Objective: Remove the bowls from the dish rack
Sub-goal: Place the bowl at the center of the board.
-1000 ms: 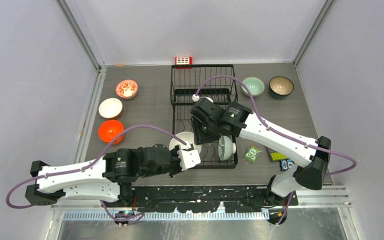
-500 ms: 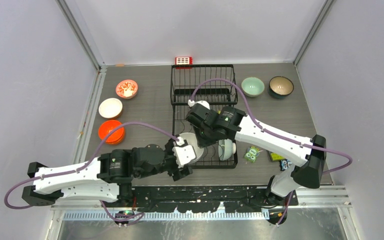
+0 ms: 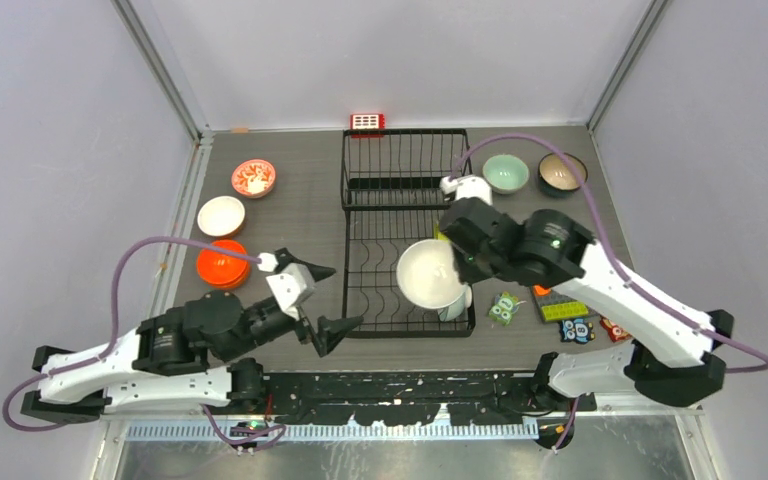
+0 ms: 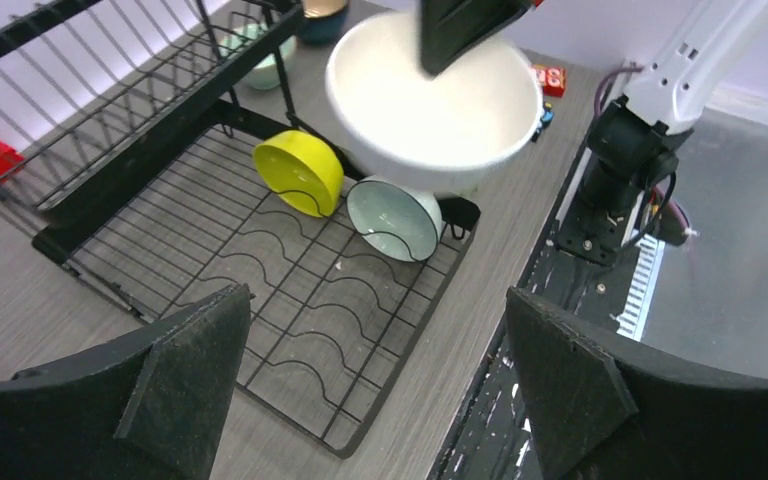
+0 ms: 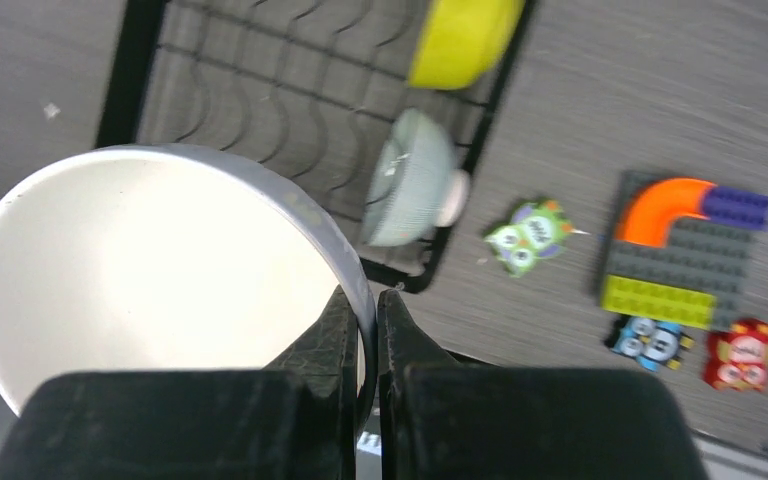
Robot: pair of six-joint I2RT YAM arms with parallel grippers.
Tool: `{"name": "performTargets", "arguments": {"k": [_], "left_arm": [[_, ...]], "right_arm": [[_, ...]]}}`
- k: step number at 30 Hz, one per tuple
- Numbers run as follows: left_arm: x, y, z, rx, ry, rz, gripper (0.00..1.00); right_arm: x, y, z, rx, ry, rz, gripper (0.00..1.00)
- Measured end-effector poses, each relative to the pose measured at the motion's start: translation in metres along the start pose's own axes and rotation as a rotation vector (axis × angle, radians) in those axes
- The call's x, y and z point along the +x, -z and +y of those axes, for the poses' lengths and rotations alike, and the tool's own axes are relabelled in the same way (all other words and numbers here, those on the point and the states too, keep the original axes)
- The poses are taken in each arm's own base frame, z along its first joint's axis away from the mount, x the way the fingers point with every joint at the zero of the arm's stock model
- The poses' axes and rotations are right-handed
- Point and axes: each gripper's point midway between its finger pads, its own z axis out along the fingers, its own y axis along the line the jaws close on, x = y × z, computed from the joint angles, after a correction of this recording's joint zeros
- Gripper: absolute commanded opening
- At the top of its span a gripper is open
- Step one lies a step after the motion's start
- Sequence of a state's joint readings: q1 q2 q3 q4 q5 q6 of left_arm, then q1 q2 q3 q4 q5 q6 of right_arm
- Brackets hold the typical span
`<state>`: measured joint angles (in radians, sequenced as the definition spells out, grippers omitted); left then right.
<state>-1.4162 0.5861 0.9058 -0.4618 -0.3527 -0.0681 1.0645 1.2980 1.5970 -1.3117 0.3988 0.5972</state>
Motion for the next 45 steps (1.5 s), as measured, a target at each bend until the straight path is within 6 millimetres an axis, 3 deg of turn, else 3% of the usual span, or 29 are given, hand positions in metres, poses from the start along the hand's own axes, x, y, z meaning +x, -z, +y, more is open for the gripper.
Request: {"name": "performTargets", "arguments": {"k": [4,8,12,19,22,26,34,45], "left_arm": [[0.001,0.013,0.012,-0.048,0.048,-0.051,1.0],[0.033,0.004,0.018,-0.108,0.076,-0.009,1.0],[0.072,-0.005,0.026,-0.191,0.108,0.063,1.0],[0.095,-0.004,0.051,-0.403,0.275,0.042,0.99],[0.112,-0.002,0.058,-0.474,0.348,0.036,0.98],[0.13,-0.001,0.061,-0.522,0.416,0.046,0.98],[0.137,0.004,0.065,-0.559,0.517,0.018,0.97],[0.163,0.006,0.067,-0.594,0.537,0.045,0.96]], "right_arm": [[-0.01,0.015,-0.06,0.126,-0.07,-0.051,0.01],[-0.008,0.009,-0.134,0.327,-0.244,-0.085,0.01],[0.005,-0.011,-0.178,0.451,-0.407,-0.085,0.01],[0.048,-0.055,-0.259,0.667,-0.824,-0.132,0.01],[0.06,-0.074,-0.279,0.708,-0.952,-0.133,0.01],[0.052,-0.104,-0.298,0.726,-1.018,-0.155,0.01],[0.045,-0.168,-0.318,0.728,-1.01,-0.099,0.01],[0.051,-0.207,-0.33,0.697,-1.044,-0.064,0.01]]}}
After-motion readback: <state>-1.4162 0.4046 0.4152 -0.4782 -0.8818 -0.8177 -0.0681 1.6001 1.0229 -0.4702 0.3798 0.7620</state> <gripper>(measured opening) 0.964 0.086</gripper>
